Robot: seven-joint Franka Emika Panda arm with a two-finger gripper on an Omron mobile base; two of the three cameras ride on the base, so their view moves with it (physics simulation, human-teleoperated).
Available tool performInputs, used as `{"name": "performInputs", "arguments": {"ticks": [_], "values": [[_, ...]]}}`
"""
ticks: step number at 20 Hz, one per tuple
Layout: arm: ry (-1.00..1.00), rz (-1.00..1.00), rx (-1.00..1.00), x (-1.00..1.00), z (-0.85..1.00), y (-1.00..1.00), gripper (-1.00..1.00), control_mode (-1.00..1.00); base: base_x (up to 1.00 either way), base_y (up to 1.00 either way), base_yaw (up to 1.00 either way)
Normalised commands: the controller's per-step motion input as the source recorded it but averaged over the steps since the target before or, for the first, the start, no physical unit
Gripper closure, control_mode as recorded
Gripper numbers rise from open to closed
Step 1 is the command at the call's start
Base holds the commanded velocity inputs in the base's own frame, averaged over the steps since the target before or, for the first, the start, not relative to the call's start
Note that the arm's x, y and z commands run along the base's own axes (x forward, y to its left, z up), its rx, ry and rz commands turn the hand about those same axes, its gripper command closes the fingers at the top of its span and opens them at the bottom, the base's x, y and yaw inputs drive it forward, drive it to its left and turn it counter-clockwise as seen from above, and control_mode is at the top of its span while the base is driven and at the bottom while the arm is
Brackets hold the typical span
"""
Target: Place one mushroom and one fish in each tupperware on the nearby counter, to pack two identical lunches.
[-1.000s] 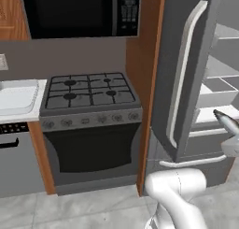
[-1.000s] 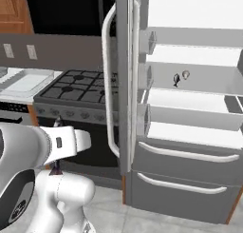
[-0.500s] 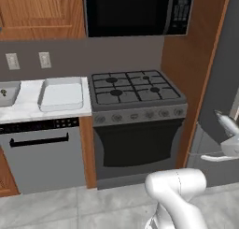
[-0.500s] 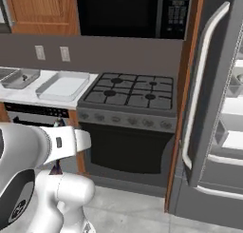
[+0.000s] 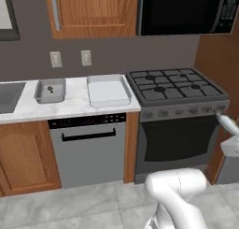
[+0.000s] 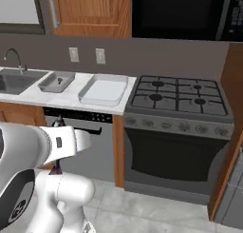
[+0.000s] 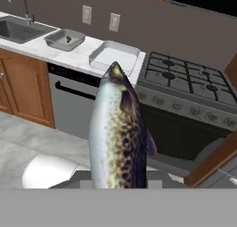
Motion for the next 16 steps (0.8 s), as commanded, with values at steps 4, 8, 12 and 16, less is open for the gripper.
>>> {"name": "performInputs", "arguments": {"ticks": [4,8,12,16], "values": [[0.00,0.00,0.00,0.00,0.00,0.00,1.00,1.00,0.16,1.00,0.00],[0.00,0.00,0.00,0.00,0.00,0.00,1.00,1.00,0.33,1.00,0.00],[0.00,0.00,0.00,0.00,0.00,0.00,1.00,1.00,0.36,1.00,0.00],[0.00,0.00,0.00,0.00,0.00,0.00,1.00,1.00,0.51,1.00,0.00]]}}
